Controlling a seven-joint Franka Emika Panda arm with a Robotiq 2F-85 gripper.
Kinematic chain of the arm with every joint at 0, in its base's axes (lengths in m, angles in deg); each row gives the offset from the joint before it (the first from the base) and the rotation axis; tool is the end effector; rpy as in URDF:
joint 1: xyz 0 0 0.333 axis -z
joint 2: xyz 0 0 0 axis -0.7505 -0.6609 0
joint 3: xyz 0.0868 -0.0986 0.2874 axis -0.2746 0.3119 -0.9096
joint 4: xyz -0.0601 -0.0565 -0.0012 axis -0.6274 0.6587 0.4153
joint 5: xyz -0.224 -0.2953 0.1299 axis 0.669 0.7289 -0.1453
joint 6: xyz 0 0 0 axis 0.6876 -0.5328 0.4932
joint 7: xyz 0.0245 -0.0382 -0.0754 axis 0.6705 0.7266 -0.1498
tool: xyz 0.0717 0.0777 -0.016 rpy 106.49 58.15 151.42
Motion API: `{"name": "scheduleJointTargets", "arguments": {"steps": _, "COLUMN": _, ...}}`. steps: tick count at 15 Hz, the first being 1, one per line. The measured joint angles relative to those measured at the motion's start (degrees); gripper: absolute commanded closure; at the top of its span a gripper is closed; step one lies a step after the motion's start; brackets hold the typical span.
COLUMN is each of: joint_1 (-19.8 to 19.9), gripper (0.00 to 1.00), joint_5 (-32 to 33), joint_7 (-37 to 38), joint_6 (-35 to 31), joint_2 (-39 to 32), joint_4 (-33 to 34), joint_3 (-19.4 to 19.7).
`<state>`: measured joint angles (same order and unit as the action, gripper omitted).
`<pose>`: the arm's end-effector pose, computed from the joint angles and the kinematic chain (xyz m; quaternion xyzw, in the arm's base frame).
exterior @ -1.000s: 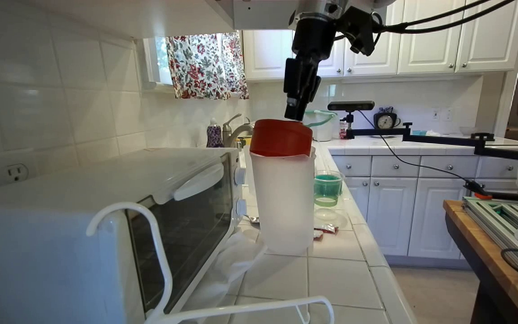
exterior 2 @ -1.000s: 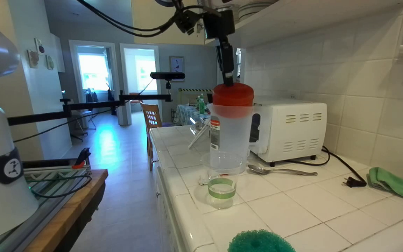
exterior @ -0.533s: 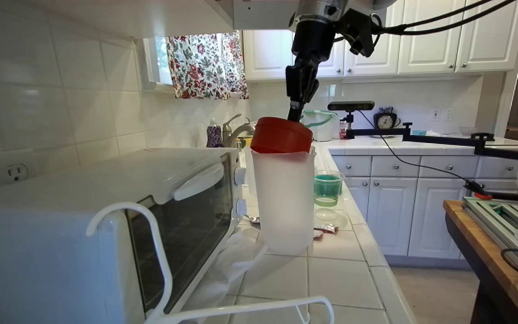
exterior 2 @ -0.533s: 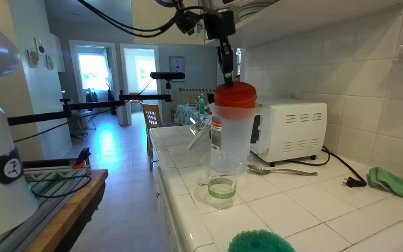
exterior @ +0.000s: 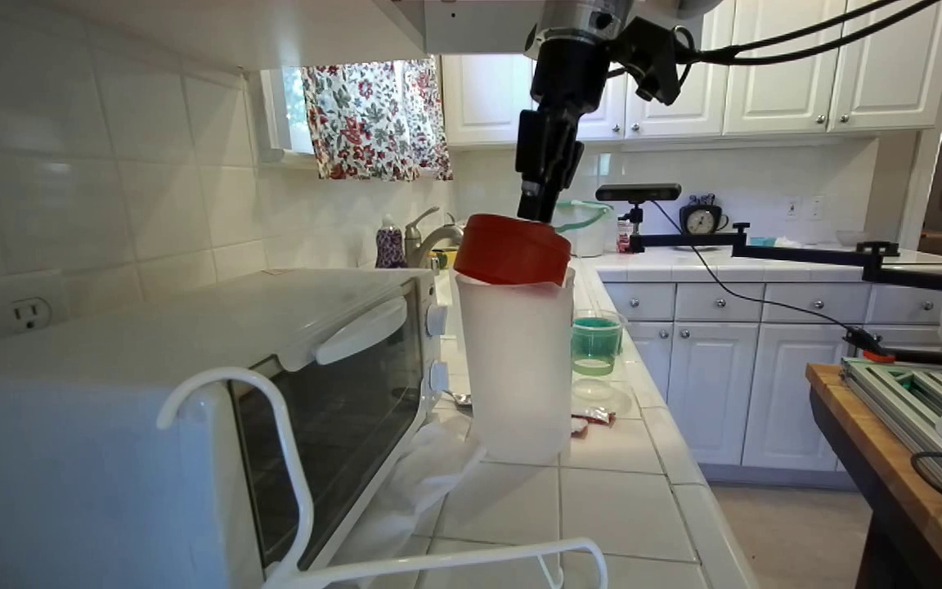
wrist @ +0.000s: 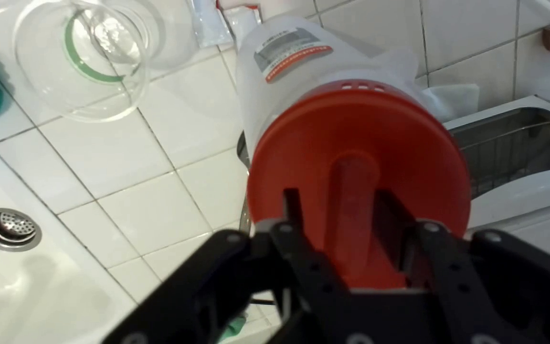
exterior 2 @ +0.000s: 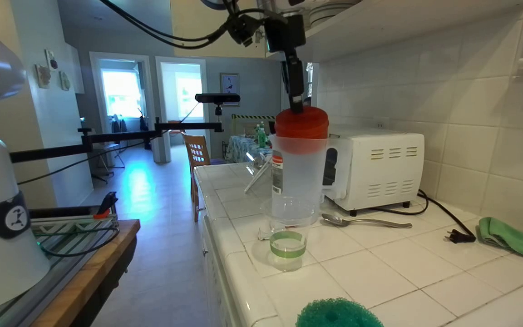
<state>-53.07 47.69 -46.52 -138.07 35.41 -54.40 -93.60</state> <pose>0.4922 0.0892 0.4353 -0.9880 0.0753 -0.1192 0.0635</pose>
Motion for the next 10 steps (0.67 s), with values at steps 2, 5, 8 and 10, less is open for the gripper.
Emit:
{"name": "scheduleJointTargets", "arguments": {"steps": 2, "joint_1": 0.01, "gripper": 0.08, "joint_5": 0.0, "joint_7": -0.09, "joint_6": -0.16, "joint_2": -0.24, "joint_4": -0.06, "joint_3": 0.06}}
{"name": "scheduleJointTargets", "arguments": {"steps": 5, "joint_1": 0.01, "gripper": 0.0, "joint_5": 0.0, "joint_7": -0.59, "joint_6": -1.13, "joint_2": -1.03, "joint_4": -0.13, "joint_3": 0.09}}
{"name": "scheduleJointTargets", "arguments": {"steps": 8, "joint_1": 0.01, "gripper": 0.27, "joint_5": 0.0, "joint_7": -1.03, "joint_6": -2.53, "joint_2": -1.91, "joint_4": -0.14, "joint_3": 0.1}}
{"name": "scheduleJointTargets", "arguments": {"steps": 10, "joint_1": 0.01, "gripper": 0.44, "joint_5": 0.0, "joint_7": -1.2, "joint_6": -3.49, "joint_2": -2.37, "joint_4": -0.14, "joint_3": 0.15}}
